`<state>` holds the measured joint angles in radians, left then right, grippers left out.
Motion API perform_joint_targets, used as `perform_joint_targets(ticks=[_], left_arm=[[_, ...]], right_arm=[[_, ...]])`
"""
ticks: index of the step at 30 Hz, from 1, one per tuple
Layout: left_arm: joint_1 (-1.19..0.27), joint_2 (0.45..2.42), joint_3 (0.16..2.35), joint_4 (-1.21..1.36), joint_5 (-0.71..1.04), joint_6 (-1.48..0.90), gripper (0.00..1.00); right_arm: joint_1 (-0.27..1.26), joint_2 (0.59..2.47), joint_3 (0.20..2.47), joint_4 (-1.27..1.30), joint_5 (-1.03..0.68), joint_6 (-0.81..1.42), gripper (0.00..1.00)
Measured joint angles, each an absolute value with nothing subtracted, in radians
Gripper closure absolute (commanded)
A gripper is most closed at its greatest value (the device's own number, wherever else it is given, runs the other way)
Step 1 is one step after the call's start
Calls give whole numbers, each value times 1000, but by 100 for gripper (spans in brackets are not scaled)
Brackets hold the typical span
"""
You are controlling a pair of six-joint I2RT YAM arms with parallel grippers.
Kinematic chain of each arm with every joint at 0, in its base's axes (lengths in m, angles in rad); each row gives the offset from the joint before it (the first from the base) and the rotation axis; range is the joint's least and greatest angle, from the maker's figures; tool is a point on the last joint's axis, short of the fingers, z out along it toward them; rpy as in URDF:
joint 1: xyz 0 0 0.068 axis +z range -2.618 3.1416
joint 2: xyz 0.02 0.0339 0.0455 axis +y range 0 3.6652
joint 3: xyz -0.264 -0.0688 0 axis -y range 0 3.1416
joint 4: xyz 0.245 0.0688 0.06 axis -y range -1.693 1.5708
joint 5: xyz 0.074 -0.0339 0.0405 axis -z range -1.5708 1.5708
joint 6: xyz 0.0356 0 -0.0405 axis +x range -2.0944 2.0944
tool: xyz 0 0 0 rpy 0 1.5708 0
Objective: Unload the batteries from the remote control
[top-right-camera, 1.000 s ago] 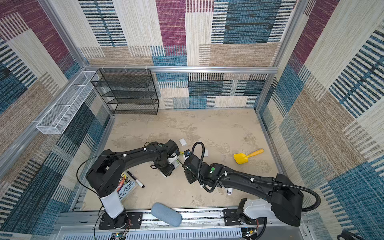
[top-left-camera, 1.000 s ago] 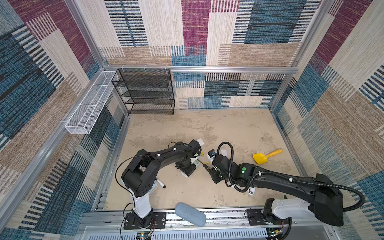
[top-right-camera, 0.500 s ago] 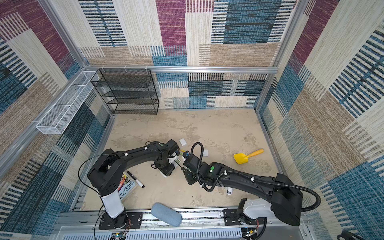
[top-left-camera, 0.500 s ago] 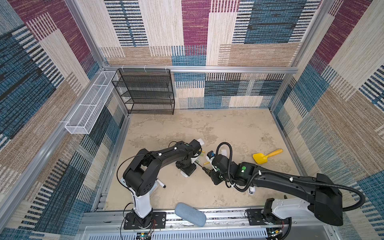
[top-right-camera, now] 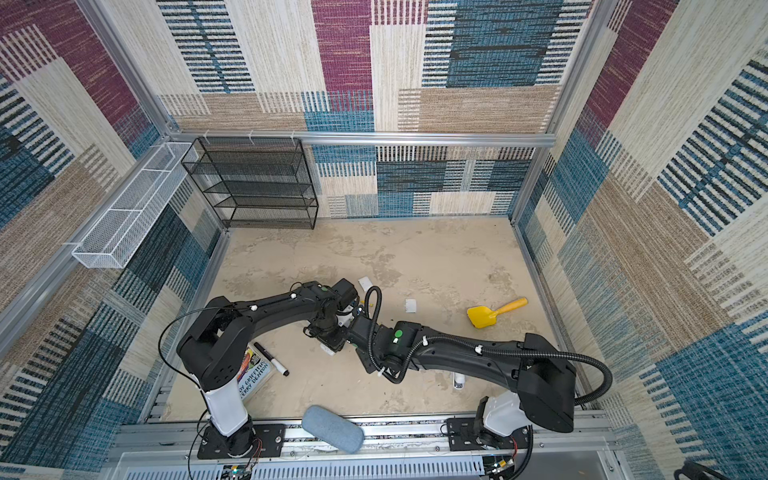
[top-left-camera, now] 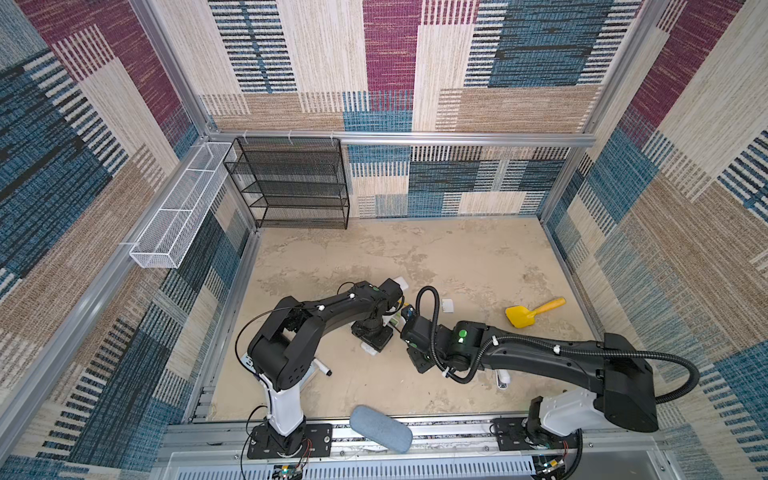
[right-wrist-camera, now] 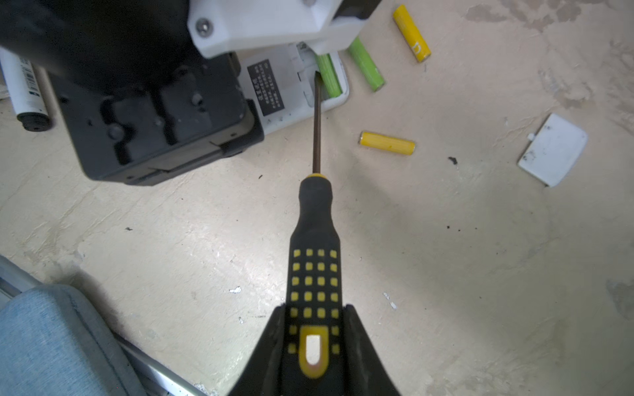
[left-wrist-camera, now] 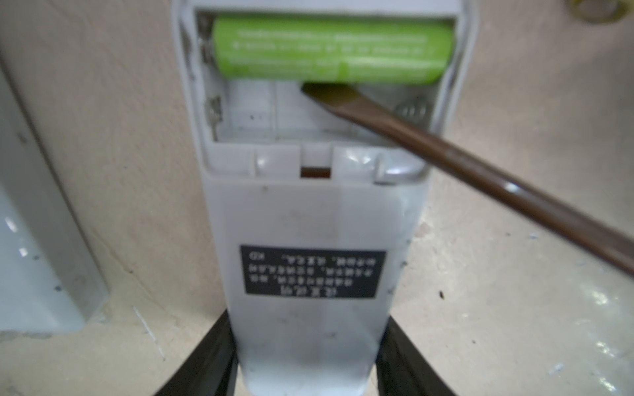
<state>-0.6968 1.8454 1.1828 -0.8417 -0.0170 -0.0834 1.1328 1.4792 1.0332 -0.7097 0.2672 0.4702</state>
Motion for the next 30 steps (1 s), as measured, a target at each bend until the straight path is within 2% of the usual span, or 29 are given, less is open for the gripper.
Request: perform_joint_targets(ticks=[12,30], left_arm=[[-697,1848,1184,-842,-12,-101,40],[-696,1855,1187,-843,-10,-124,38]], right_arm=[[1172,1597,1057,-716,342,485,100],[1168,1477,999,-662,366,496,100]])
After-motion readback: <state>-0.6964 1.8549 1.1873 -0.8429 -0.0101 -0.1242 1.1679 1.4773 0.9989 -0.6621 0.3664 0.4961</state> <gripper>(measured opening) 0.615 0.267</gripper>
